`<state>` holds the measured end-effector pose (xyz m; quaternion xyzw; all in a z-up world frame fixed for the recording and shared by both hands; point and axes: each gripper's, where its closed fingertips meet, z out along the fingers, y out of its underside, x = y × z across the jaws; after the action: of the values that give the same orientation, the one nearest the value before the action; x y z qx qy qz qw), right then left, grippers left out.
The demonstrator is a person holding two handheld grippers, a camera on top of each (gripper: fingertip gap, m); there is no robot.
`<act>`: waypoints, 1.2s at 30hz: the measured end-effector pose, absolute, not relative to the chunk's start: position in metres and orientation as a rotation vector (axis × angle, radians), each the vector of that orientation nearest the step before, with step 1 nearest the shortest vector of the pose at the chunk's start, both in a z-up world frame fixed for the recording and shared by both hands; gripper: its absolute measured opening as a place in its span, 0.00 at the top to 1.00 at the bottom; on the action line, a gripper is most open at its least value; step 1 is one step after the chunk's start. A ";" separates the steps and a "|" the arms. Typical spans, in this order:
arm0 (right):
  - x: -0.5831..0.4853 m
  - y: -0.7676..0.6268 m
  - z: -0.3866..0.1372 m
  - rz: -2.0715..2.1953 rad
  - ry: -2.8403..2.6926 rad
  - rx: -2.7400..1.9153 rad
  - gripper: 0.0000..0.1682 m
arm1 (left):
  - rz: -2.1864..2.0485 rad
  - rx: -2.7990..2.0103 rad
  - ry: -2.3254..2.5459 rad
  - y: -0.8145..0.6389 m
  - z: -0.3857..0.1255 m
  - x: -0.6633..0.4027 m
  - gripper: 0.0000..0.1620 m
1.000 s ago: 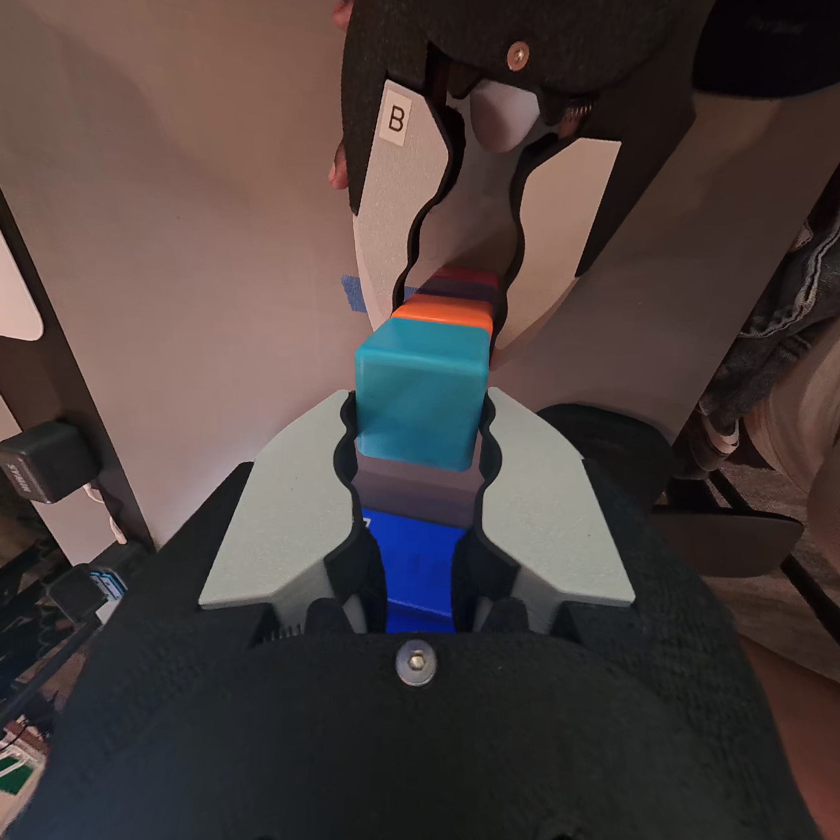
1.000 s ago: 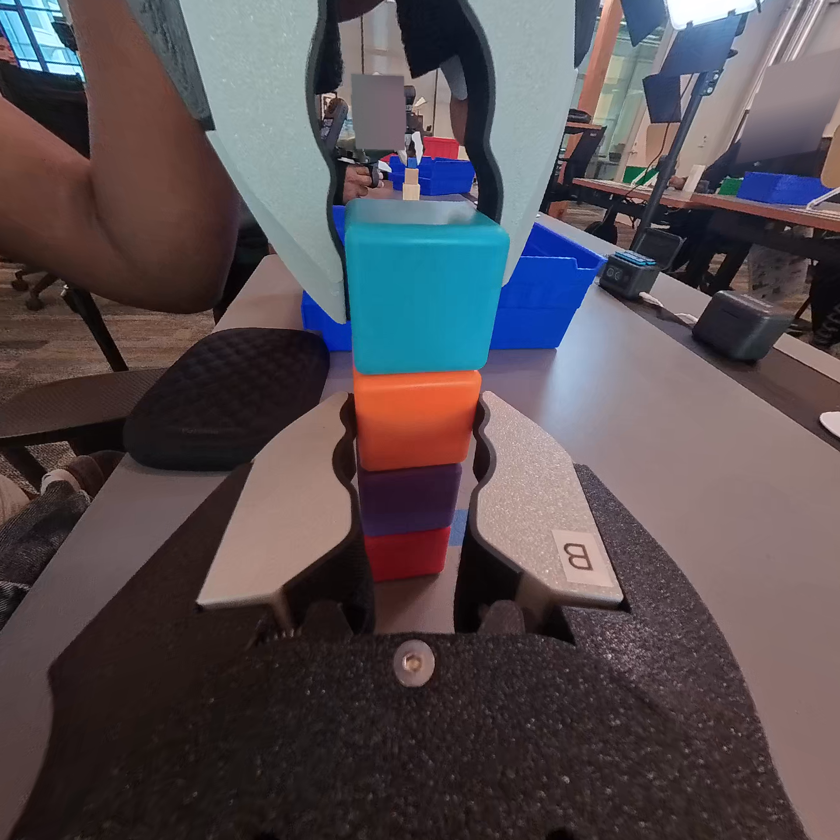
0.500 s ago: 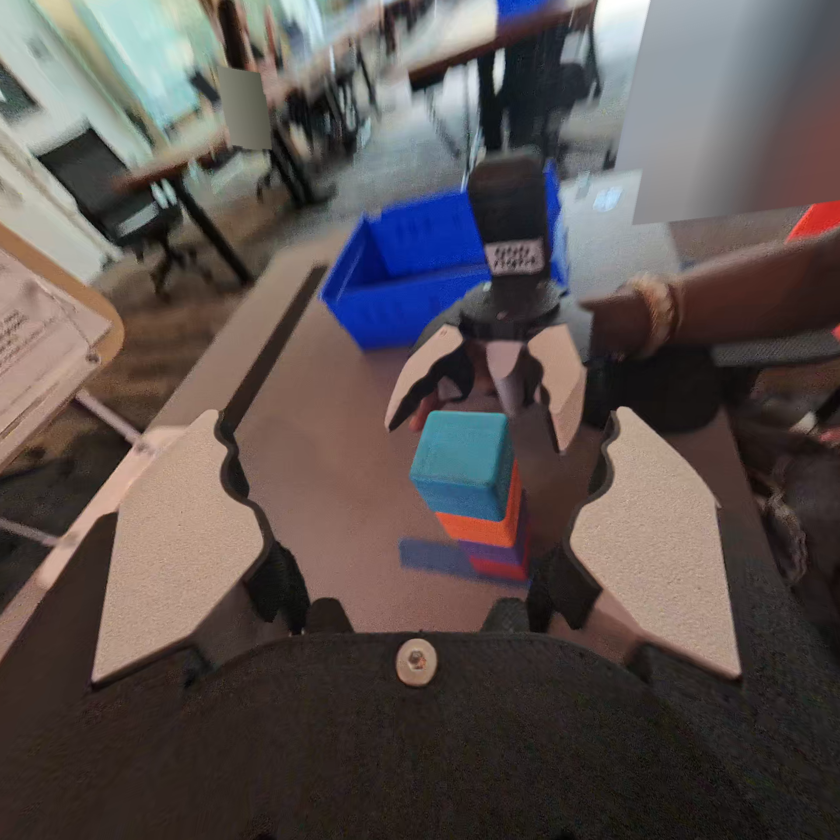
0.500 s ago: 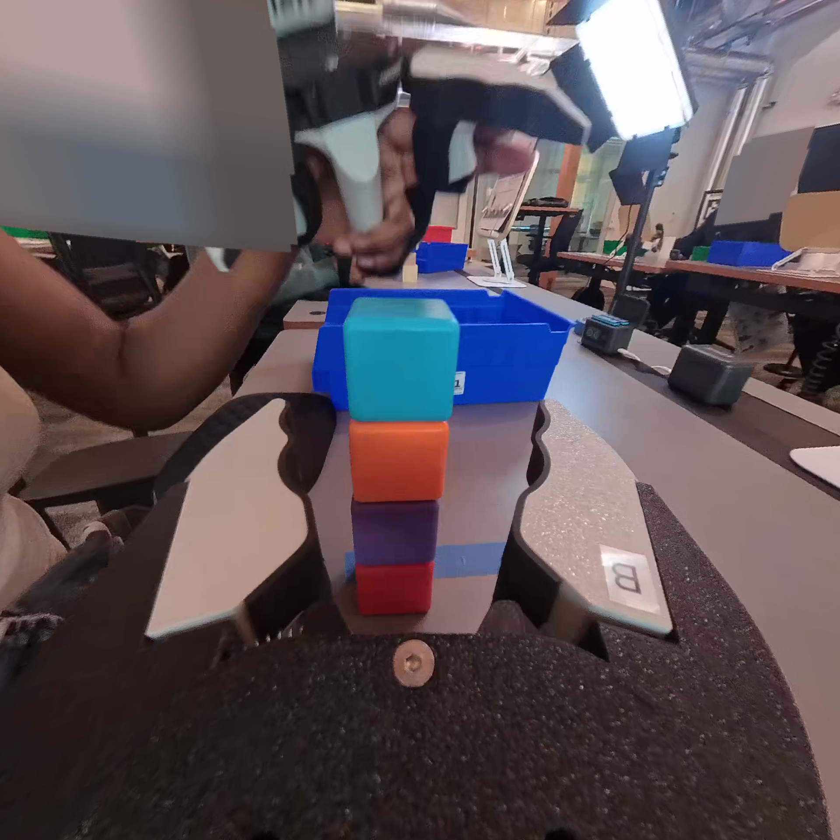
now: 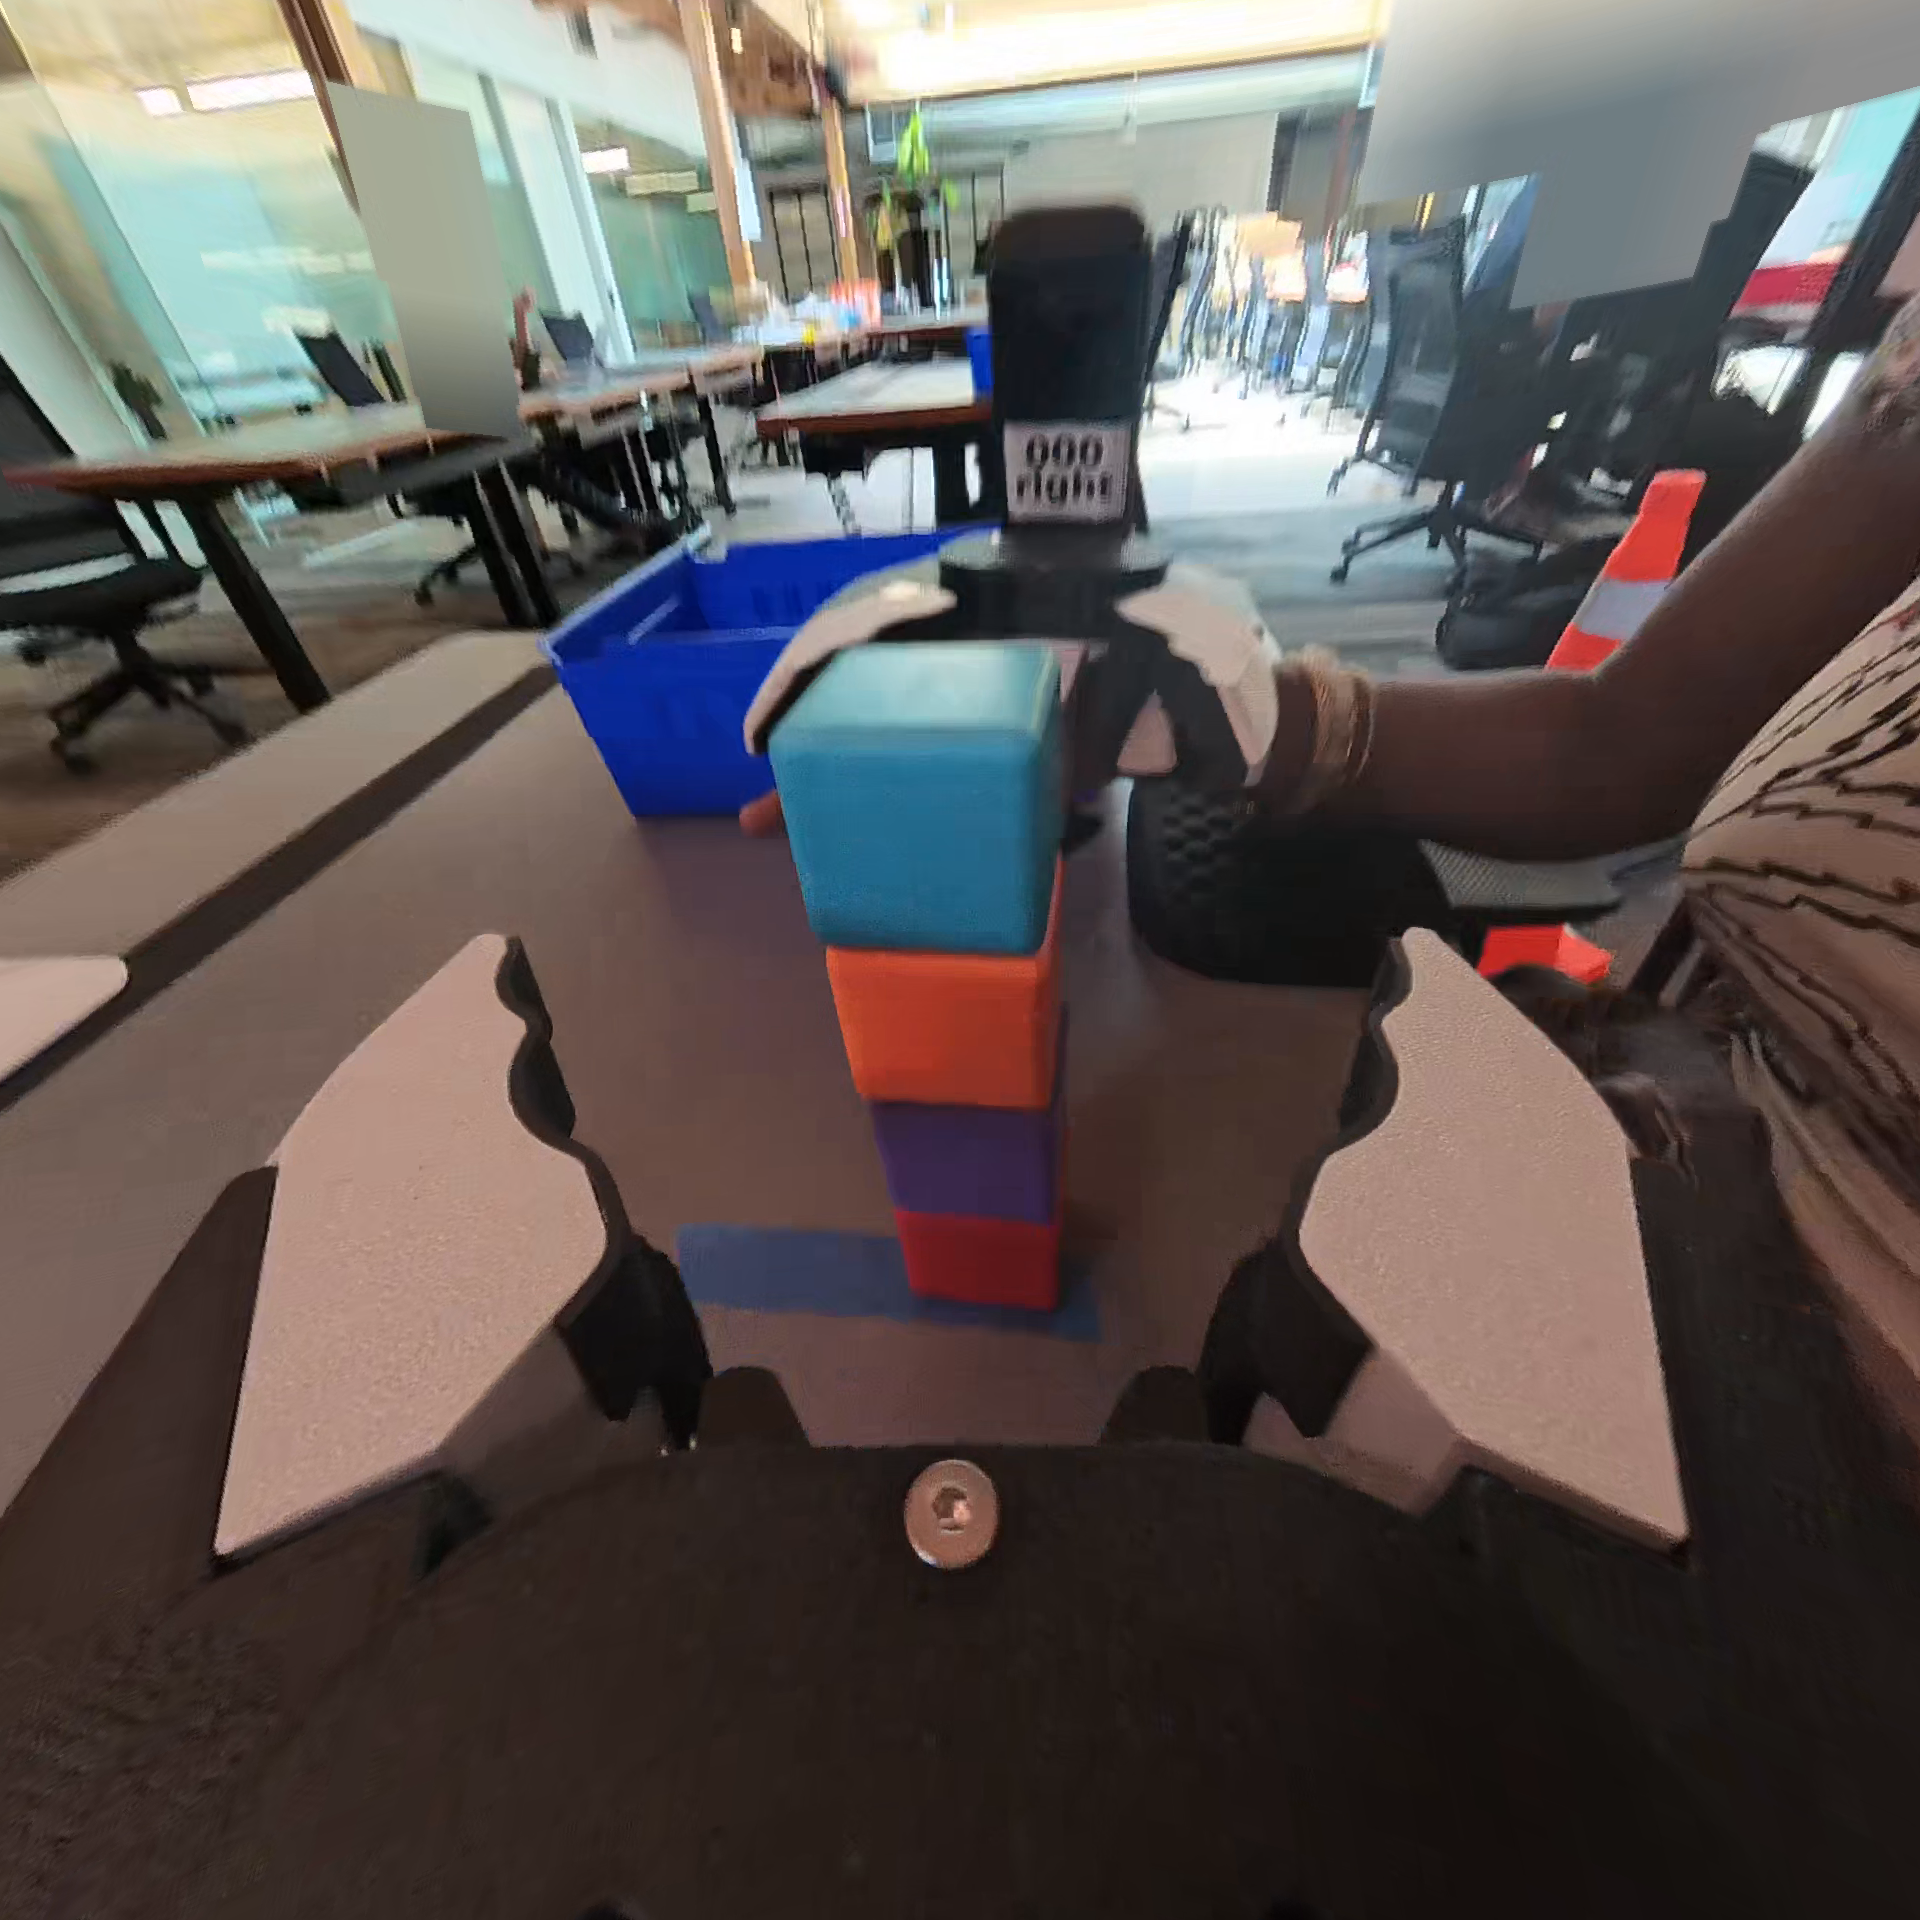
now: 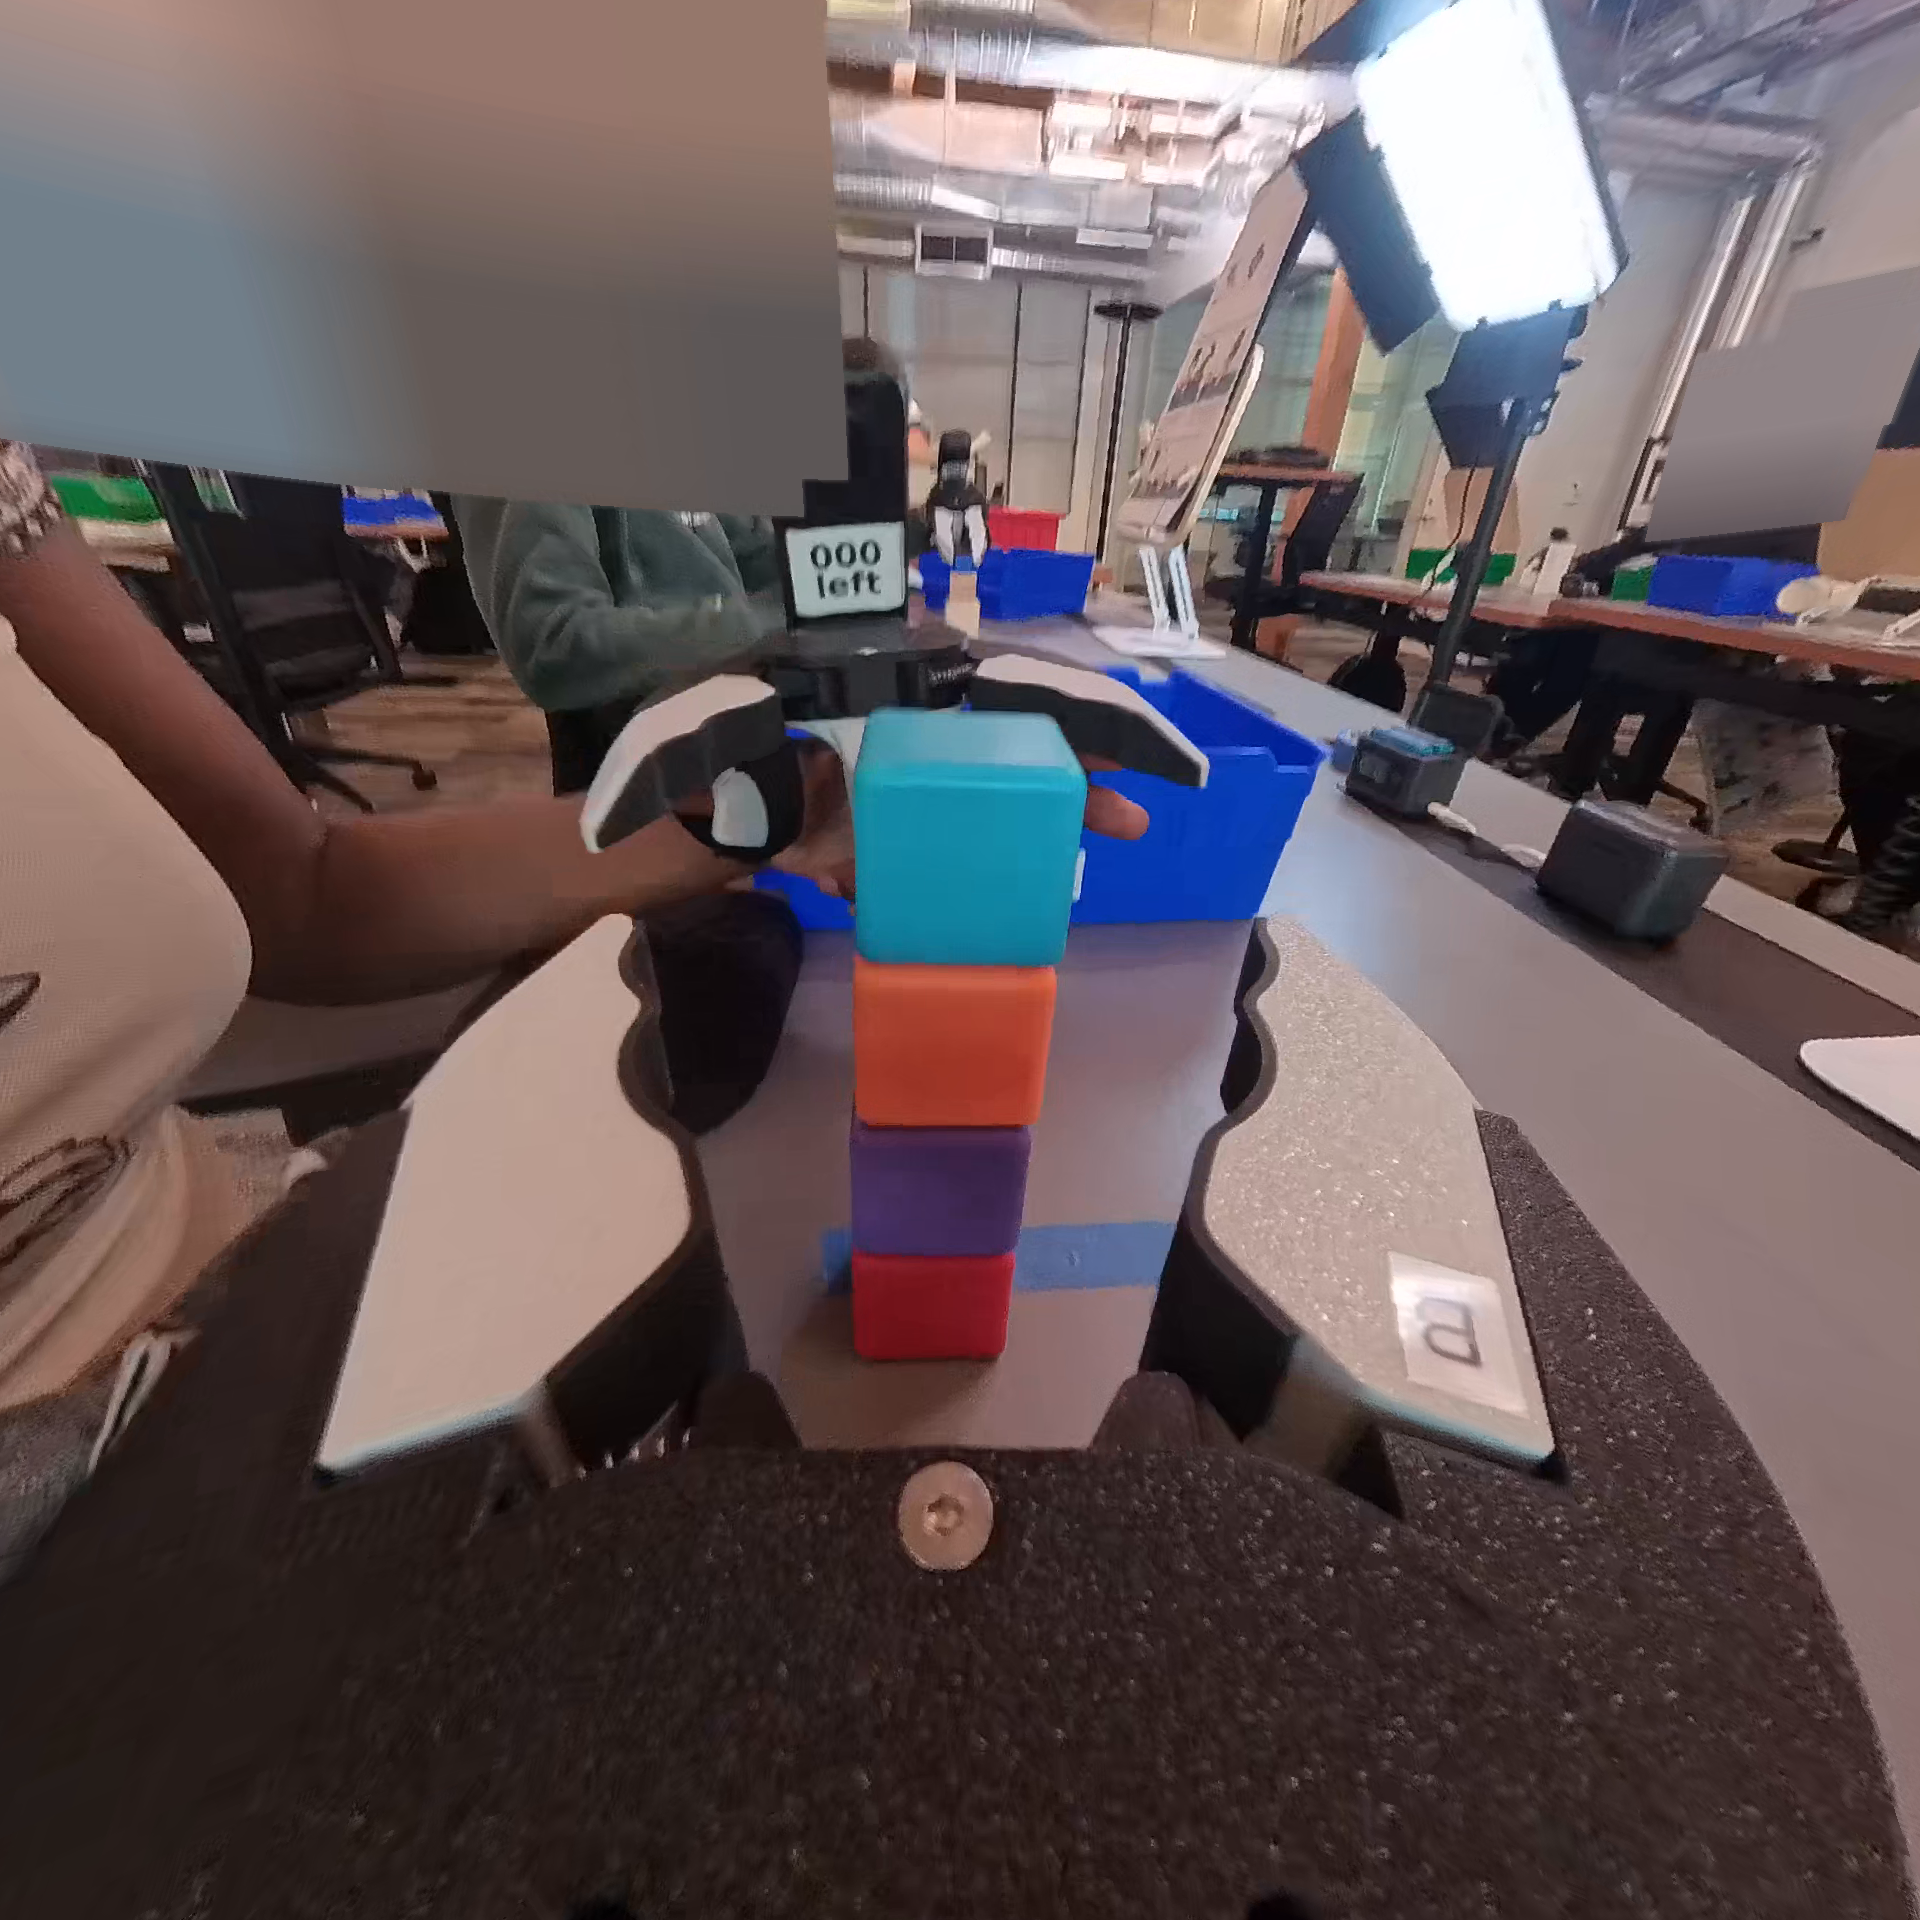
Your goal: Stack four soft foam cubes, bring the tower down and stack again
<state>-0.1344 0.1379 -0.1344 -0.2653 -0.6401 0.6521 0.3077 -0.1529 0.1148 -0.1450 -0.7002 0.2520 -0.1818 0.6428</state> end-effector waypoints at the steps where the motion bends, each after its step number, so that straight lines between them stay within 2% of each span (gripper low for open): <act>1: -0.134 0.137 -0.141 1.693 -1.740 -0.708 0.38 | -0.412 -1.650 0.586 0.115 -0.157 -0.153 0.12; 10: -0.125 0.135 -0.209 1.431 -2.153 -0.847 0.38 | -0.364 -2.052 0.734 0.110 -0.239 -0.155 0.14; 14: -0.123 0.136 -0.220 1.387 -2.212 -0.880 0.37 | -0.416 -2.110 0.732 0.107 -0.251 -0.153 0.14; 21: -0.131 0.136 -0.182 1.544 -1.990 -0.812 0.37 | -0.456 -1.955 0.614 0.115 -0.220 -0.157 0.14; 27: -0.131 0.145 -0.130 1.756 -1.690 -0.778 0.45 | -0.545 -1.642 0.415 0.123 -0.161 -0.165 0.17; 30: -0.135 0.146 -0.116 1.788 -1.691 -0.898 0.43 | -0.565 -1.556 0.375 0.122 -0.147 -0.167 0.27; 33: -0.135 0.133 -0.105 1.753 -1.880 -0.999 0.40 | -0.569 -1.578 0.383 0.125 -0.153 -0.163 0.31; 36: -0.138 0.127 -0.099 1.452 -2.144 -1.045 0.46 | -0.578 -1.640 0.447 0.129 -0.167 -0.149 0.36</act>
<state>-0.1384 0.1275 -0.0992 -0.3686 -0.7562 0.5120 0.1738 -0.1491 0.1288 -0.1669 -0.7143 0.1945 -0.2518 0.6233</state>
